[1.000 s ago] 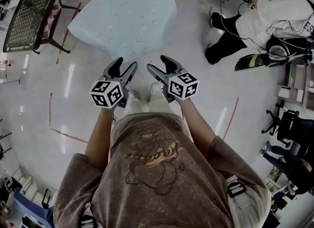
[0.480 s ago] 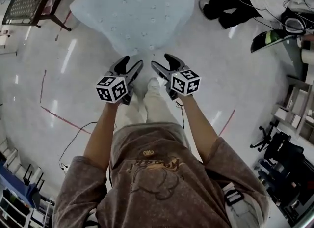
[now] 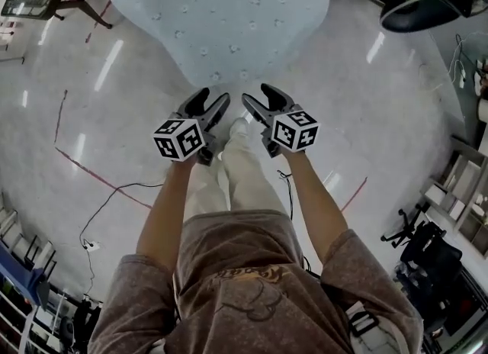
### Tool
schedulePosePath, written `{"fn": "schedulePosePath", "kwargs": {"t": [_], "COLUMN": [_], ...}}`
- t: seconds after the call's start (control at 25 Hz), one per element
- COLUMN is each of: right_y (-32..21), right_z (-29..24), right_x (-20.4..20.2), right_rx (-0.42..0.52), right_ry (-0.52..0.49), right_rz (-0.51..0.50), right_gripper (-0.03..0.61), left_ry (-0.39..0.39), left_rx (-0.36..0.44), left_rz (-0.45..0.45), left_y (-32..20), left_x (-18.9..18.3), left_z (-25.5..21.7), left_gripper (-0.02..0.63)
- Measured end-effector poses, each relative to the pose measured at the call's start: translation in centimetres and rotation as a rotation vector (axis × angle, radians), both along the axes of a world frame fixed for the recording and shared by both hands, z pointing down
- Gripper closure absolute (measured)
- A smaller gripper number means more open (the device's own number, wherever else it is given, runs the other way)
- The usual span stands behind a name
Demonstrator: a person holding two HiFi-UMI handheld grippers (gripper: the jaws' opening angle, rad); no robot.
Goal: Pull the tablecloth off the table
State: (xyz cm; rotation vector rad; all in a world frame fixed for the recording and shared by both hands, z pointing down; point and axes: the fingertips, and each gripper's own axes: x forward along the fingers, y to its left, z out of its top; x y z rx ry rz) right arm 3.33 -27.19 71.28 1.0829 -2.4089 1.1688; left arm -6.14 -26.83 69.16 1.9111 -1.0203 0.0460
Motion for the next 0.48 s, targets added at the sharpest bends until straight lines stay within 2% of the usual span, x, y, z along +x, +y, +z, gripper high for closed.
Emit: {"fn": "schedulePosePath", "kwargs": {"t": [0.2, 0.48], "right_y": [-0.7, -1.9], "right_z": [2.0, 3.5], "right_x": [-0.2, 0.3], "right_rx": [-0.041, -0.060], "right_ry": [-0.067, -0.132], "right_rz": [0.032, 0.072], "right_gripper": [0.304, 0.299], "left_ry": [0.044, 0.125], "left_rx": [-0.036, -0.046], "left_rz": [-0.078, -0.179], "left_y": [0.1, -1.5], "left_x": [0.0, -0.2], "left_z": [2.6, 4.4], "left_gripper": [0.331, 0.331]}}
